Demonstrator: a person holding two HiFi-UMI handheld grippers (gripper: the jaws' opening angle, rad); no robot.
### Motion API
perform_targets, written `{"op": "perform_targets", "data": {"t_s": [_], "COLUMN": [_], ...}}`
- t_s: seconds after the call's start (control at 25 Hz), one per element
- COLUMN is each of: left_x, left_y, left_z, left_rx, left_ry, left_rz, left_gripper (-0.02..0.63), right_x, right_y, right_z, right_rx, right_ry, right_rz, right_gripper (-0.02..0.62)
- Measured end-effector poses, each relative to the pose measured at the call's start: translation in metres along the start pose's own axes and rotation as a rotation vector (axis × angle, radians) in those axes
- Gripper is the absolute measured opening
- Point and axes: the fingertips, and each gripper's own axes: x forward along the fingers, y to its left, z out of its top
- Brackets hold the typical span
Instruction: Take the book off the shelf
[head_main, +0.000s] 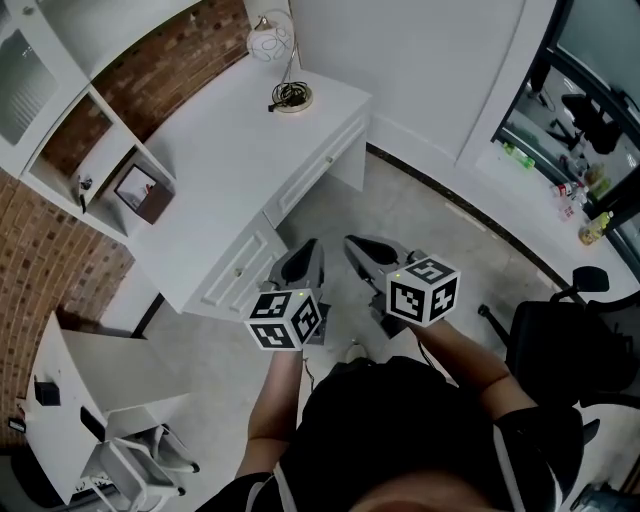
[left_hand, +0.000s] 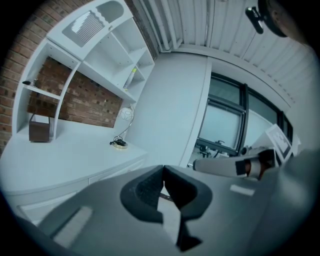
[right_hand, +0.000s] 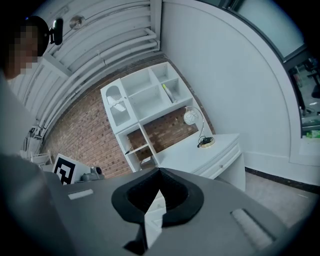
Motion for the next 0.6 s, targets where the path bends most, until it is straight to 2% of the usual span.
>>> {"op": "perform_targets", "data": {"t_s": [0.28, 0.6], "left_x": [0.019, 0.040], "left_y": [0.018, 0.030], "left_z": [0.008, 0.024], "left_rx": [-0.001, 0.021], "left_ry": [0.004, -0.017], "left_rz": [-0.012, 0.002], "left_gripper": [0.006, 0.006], "right_x": [0.022, 0.048], "right_y": [-0.014, -0.030], "right_z": [0.012, 0.031], "right_rx": [-0.008, -0.019], "right_ry": [0.000, -0.005], "right_rz": [-0.025, 0.005], "right_gripper": [-0.002, -0.002]}}
